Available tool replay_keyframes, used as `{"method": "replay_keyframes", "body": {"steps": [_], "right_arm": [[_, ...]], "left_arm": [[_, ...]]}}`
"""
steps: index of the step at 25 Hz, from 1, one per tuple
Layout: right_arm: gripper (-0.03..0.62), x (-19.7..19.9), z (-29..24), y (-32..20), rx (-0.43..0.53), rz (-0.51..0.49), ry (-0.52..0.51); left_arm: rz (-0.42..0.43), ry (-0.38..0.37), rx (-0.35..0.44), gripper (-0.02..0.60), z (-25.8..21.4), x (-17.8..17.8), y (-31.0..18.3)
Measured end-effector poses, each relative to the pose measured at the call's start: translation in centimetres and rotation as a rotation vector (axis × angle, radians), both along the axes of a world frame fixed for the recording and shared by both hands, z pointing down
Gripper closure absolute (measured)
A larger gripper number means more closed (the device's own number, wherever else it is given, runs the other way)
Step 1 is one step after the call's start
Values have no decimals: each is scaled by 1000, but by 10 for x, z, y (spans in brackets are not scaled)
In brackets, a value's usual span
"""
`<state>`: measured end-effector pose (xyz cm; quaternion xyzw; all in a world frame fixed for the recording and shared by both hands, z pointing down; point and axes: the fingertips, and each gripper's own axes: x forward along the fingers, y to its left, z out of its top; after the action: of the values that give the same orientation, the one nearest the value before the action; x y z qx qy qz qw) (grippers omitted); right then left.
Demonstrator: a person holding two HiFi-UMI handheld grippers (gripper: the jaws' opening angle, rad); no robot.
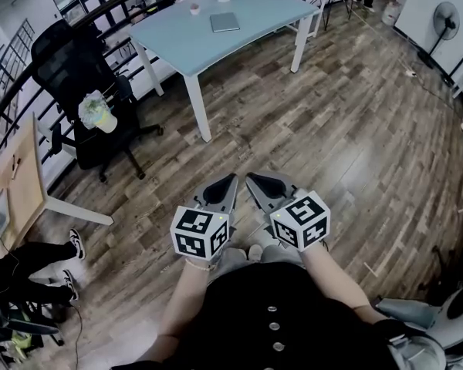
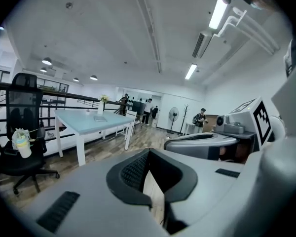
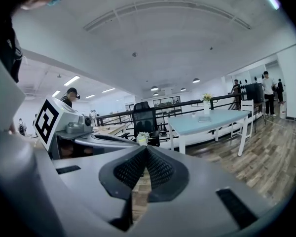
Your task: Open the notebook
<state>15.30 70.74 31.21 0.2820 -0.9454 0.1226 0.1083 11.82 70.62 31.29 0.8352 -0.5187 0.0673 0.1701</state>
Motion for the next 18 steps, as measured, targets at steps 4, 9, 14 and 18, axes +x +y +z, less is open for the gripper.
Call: {"method": "replay_keyframes", "body": {"steps": [4, 9, 14, 18], "right_arm": [[589, 9, 3, -8, -16, 6, -3], [589, 22, 8, -22, -2, 38, 15], [532, 28, 14, -24, 8, 19, 12], [517, 39, 18, -21, 22, 9, 37]], "left_arm": [[-79, -17, -42, 563, 12, -7, -6], [-91, -42, -49, 563, 16, 0, -11], [-75, -24, -56, 563, 21, 15, -12], [-55, -29, -66, 565, 27, 30, -14]]}}
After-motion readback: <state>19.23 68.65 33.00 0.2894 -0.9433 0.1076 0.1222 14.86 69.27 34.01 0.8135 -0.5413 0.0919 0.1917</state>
